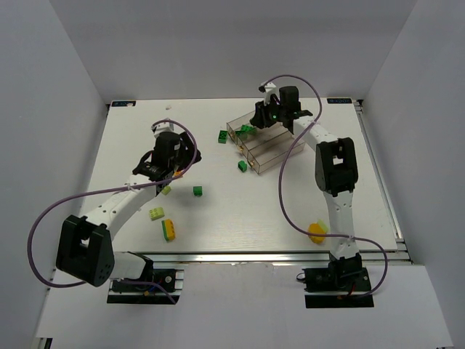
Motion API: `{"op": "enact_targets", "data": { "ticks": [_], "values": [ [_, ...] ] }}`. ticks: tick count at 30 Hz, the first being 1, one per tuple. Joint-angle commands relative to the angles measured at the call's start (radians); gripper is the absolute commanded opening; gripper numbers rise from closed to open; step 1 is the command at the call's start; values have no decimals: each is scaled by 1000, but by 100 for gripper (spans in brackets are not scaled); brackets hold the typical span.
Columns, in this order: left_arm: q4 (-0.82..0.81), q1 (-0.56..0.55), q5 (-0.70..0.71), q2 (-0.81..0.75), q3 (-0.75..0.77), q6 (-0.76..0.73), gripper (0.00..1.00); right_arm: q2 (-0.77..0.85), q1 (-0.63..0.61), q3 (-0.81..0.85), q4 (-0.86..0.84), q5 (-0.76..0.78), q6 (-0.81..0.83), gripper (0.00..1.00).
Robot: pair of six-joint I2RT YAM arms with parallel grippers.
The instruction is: Sort the legos into containers by color
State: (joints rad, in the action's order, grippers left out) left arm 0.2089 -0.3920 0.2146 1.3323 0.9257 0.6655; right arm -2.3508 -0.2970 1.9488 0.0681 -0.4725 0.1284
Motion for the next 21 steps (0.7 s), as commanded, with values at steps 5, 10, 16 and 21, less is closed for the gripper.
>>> {"op": "enact_targets", "data": {
  "ticks": [5, 10, 16, 21],
  "values": [
    [-43, 4, -66, 17, -2, -27, 79, -15, 6, 53, -90, 48, 7, 57],
    [-74, 4, -112, 76, 22, -61, 79, 31, 15, 18, -116, 22, -13, 65],
    [-127, 4, -172, 212, 102, -153, 76, 175, 50, -91, -140, -159, 5, 63],
    [-236, 2, -213, 326, 168, -291, 69, 353, 71, -266, -195, -291, 36, 54]
  ]
}}
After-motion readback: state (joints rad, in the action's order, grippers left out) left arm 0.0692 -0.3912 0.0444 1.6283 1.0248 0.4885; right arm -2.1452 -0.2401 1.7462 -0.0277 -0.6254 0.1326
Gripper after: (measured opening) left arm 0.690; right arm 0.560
